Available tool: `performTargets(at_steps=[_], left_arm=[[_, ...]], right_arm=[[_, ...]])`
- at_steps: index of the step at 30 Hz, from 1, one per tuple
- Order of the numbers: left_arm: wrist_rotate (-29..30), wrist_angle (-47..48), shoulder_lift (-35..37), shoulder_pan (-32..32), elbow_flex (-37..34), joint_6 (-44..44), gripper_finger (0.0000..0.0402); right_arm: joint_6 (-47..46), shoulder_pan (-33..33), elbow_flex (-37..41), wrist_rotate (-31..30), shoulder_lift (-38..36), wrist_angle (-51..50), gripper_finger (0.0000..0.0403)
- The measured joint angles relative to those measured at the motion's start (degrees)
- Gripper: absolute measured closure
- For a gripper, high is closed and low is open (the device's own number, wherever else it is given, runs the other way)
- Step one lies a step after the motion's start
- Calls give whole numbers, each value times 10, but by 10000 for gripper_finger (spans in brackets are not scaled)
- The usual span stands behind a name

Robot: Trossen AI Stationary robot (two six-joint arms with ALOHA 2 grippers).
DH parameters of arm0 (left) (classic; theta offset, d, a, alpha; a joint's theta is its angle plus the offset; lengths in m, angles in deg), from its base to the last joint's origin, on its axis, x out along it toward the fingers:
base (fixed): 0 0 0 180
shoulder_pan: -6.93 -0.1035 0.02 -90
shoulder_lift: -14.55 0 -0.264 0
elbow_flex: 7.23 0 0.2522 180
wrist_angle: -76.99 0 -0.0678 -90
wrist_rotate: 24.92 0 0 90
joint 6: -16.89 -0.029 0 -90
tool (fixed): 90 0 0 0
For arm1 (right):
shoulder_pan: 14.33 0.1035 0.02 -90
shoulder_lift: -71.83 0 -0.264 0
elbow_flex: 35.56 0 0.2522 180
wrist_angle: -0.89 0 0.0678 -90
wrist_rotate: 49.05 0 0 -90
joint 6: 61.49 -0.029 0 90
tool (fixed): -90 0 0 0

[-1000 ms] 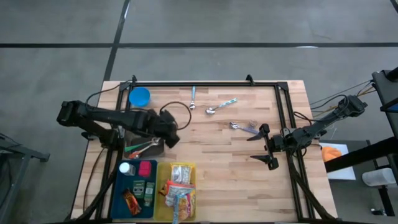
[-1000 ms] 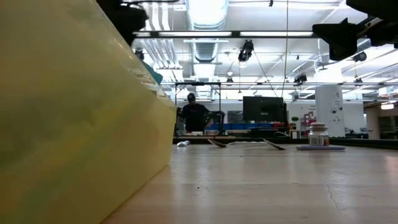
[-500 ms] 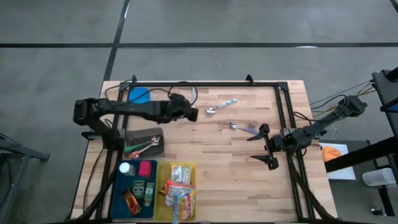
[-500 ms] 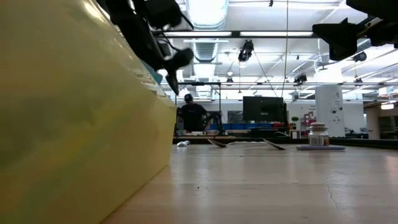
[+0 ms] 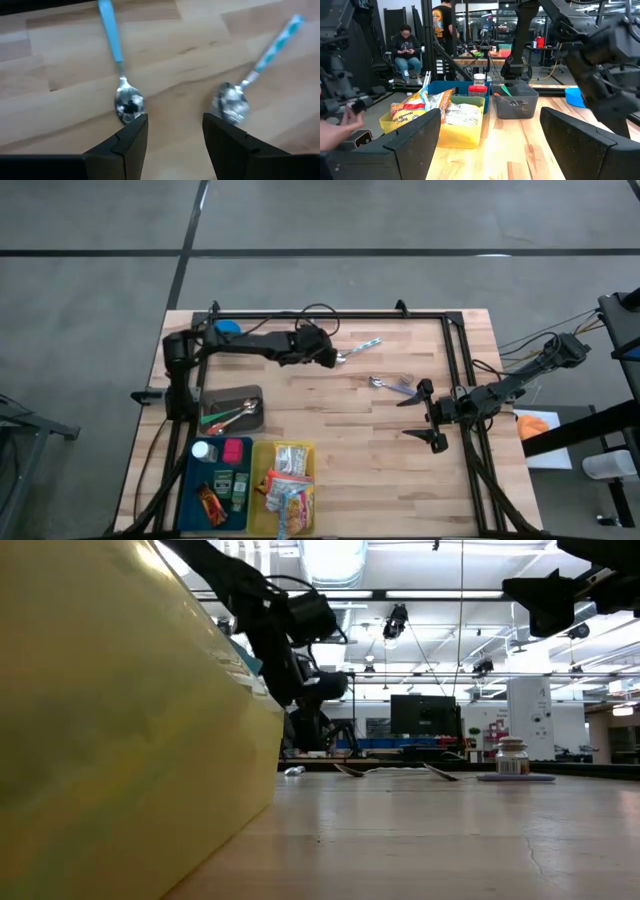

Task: Pick & Place Food Item
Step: Put the blue spoon into the gray bin

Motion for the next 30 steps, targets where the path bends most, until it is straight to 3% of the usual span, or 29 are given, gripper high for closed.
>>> performTargets(at_steps=[12, 30], left_arm=[[-60, -3, -54, -40, 2, -1, 213], [-32, -39, -61, -51, 2, -42, 213]], right_arm=[[0, 0, 0, 0, 0, 0, 64], [0, 0, 0, 0, 0, 0, 64]])
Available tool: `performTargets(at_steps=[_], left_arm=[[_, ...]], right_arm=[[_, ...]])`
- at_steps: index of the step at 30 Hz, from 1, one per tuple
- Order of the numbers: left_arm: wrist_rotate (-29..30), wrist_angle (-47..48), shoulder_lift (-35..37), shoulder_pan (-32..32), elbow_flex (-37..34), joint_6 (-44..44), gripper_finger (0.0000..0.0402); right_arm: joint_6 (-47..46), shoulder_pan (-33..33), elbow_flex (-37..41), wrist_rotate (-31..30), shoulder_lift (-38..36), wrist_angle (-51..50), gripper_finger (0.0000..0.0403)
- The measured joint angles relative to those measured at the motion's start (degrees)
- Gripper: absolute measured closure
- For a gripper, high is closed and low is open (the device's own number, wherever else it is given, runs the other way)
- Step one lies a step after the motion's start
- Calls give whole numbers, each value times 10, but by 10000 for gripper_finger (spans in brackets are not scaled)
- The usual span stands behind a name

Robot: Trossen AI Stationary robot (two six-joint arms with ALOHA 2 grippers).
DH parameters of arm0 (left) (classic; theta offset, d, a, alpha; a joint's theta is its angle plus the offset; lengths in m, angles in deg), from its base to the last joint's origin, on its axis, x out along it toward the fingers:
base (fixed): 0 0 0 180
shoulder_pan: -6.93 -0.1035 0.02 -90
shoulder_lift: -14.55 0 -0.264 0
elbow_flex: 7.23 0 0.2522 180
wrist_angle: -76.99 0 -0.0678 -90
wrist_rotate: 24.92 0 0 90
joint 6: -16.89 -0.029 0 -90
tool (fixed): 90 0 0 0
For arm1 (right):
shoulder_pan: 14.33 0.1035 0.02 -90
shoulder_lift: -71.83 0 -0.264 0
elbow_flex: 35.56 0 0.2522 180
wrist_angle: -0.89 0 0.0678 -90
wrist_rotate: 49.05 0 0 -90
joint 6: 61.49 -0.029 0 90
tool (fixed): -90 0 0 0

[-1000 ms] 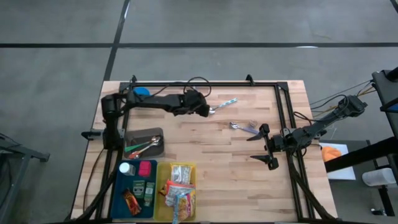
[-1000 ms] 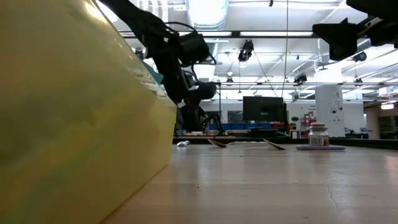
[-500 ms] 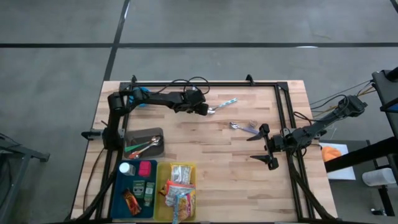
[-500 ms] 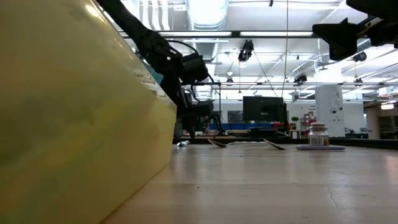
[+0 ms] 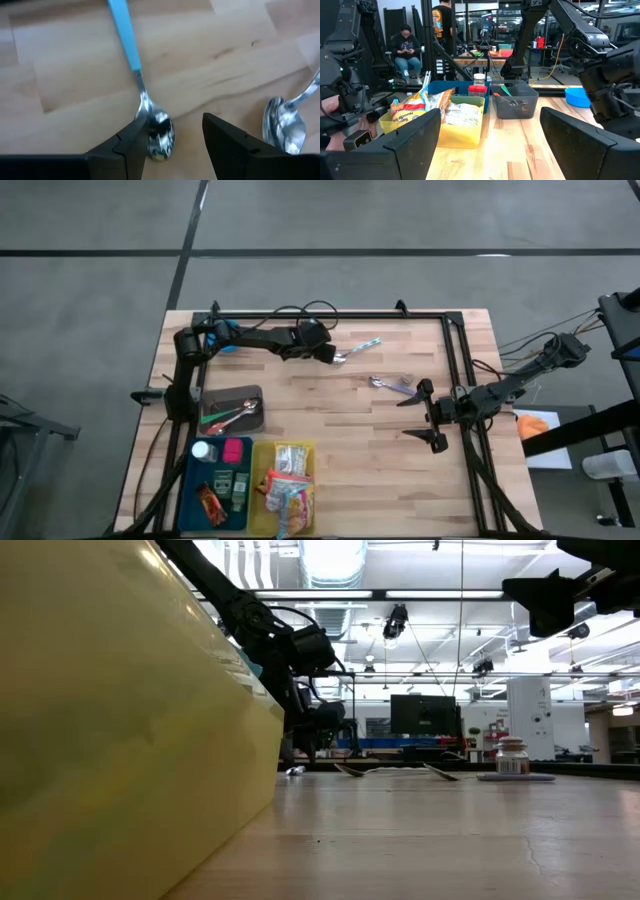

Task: Pick & Place Food Item
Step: Put the blue spoon into the gray bin

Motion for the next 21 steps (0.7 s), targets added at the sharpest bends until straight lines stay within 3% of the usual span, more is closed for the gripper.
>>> performTargets(at_steps=[21], left_arm=[[20, -21, -2, -5, -1, -39, 213]], right_arm=[[0, 0, 0, 0, 0, 0, 64]])
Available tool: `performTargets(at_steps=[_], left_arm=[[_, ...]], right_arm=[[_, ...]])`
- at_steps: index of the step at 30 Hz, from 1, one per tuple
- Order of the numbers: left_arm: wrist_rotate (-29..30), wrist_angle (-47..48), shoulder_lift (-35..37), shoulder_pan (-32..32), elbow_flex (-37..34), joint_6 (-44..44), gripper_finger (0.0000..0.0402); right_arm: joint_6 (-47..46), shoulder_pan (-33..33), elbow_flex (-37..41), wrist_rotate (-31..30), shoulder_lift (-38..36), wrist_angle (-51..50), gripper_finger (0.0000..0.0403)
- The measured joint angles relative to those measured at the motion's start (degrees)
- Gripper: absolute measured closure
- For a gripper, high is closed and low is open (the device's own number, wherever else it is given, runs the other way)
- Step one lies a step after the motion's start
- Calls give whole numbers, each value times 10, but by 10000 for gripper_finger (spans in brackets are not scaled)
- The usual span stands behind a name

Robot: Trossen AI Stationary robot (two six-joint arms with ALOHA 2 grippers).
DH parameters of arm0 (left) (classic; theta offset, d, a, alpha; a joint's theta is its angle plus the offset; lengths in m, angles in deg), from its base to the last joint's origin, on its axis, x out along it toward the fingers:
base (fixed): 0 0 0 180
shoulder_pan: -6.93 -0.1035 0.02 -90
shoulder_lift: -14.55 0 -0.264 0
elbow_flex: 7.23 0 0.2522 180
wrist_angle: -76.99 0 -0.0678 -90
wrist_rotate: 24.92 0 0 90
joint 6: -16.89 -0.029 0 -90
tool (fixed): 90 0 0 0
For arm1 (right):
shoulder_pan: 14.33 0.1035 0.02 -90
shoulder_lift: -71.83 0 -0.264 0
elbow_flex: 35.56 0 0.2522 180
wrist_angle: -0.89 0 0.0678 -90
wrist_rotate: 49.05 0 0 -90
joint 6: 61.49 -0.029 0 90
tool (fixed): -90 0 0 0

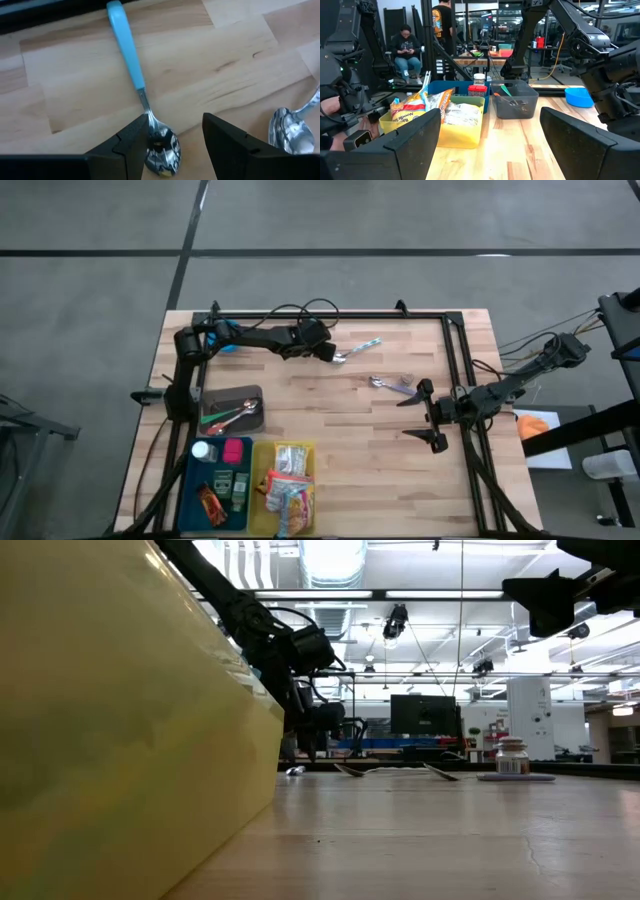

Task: Pick & Place Food Item
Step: Put the blue spoon into the gray bin

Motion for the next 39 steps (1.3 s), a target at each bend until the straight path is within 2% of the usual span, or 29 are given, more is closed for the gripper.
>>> performTargets(at_steps=[7, 12, 19, 24, 27, 31, 36, 39], left_arm=[[-43, 30, 0, 0, 13, 4, 213], [-96, 39, 0, 0, 10, 5, 213], [-117, 49, 0, 3, 5, 7, 213], [-177, 101, 2, 13, 6, 30, 213], [-182, 135, 7, 22, 14, 39, 213], [-129, 144, 25, 30, 35, 36, 213], [5, 136, 32, 31, 52, -2, 213], [36, 129, 31, 30, 51, 2, 213]], right_arm=[[0, 0, 0, 0, 0, 0, 64], [0, 0, 0, 0, 0, 0, 64], [0, 0, 0, 0, 0, 0, 64], [0, 0, 0, 0, 0, 0, 64], [0, 0, 0, 0, 0, 0, 64], [0, 0, 0, 0, 0, 0, 64], [0, 0, 0, 0, 0, 0, 64], [0, 0, 0, 0, 0, 0, 64]])
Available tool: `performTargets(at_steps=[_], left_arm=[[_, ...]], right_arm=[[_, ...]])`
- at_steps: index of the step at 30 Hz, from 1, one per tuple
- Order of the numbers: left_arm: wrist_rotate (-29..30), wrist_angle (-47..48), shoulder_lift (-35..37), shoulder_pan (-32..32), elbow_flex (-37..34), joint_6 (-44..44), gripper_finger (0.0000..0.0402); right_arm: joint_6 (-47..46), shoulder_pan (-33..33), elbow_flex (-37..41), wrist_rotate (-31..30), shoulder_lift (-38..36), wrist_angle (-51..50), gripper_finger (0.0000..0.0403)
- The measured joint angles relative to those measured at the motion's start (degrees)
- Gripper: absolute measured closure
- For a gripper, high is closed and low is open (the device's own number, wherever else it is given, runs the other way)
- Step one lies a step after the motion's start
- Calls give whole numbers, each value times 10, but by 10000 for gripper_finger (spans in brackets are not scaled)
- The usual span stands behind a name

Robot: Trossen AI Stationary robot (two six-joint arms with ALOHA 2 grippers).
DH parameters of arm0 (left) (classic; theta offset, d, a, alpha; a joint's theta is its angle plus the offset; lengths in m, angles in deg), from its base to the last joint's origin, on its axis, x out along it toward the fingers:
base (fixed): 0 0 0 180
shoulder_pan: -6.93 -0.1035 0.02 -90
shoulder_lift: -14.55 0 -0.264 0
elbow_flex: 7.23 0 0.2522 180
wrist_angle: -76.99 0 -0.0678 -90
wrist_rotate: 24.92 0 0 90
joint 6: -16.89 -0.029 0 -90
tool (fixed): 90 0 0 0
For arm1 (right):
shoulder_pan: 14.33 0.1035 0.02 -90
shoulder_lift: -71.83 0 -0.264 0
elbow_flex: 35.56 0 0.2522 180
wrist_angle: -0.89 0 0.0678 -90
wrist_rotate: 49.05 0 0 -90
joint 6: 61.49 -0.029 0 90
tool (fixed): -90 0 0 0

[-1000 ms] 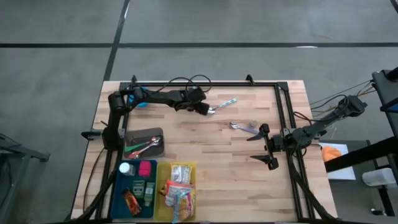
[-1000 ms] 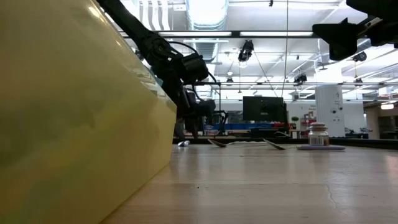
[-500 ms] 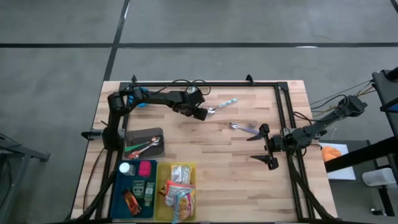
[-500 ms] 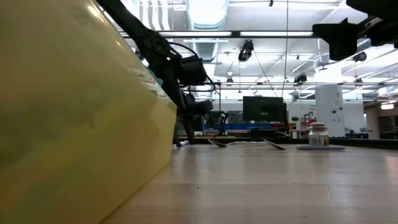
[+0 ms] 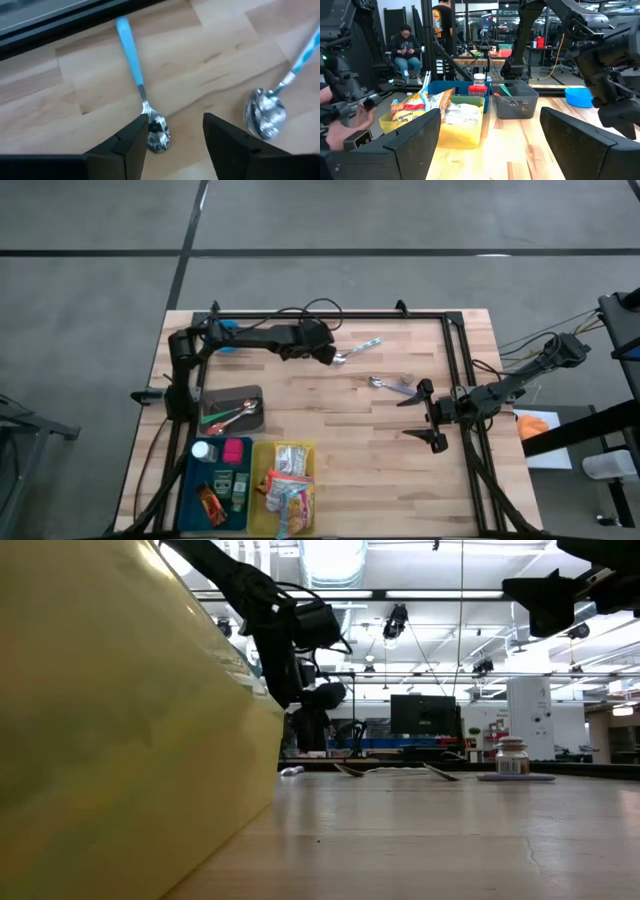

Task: Pick & Place Food Item
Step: Put the blue spoon into the gray bin

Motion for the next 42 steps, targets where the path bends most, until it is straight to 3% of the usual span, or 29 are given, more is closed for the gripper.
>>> performTargets(at_steps=[10, 27, 35, 42], left_arm=[[18, -64, -4, -7, -46, 20, 212], [2, -94, -52, -19, -45, 15, 213], [-49, -75, -51, -19, -45, 7, 213], [-44, -73, -51, -19, -45, 5, 261]], right_arm=[[0, 0, 0, 0, 0, 0, 64], [0, 0, 0, 0, 0, 0, 64], [0, 0, 0, 0, 0, 0, 64], [0, 0, 0, 0, 0, 0, 64]])
